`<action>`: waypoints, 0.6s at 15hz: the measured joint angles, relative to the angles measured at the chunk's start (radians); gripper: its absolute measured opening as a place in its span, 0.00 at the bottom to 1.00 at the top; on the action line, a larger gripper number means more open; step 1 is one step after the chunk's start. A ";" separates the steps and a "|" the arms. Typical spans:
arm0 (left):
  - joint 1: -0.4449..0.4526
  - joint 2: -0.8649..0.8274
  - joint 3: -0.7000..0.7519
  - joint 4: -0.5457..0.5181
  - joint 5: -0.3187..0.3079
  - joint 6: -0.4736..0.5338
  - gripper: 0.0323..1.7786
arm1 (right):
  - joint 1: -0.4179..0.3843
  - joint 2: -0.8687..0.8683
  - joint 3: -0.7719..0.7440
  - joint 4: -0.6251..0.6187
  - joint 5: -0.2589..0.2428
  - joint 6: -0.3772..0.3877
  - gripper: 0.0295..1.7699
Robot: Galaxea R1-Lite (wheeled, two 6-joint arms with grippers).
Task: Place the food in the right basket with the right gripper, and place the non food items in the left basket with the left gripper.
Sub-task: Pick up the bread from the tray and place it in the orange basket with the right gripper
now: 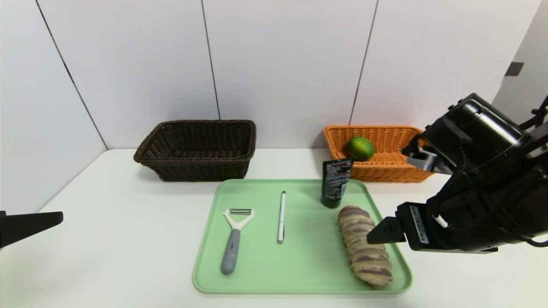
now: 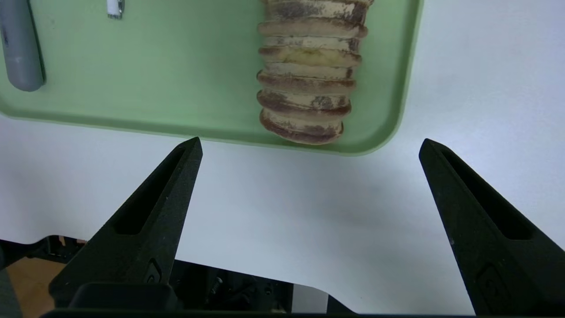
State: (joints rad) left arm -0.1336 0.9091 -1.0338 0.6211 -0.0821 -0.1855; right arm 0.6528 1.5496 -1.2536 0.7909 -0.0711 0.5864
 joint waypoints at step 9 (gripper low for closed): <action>0.000 -0.023 0.014 0.000 0.000 0.003 0.95 | 0.025 0.185 0.049 -0.246 -0.143 -0.010 0.96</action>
State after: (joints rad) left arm -0.1336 0.8866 -1.0198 0.6211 -0.0826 -0.1821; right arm 0.6777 1.7347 -1.2051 0.5449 -0.2140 0.5768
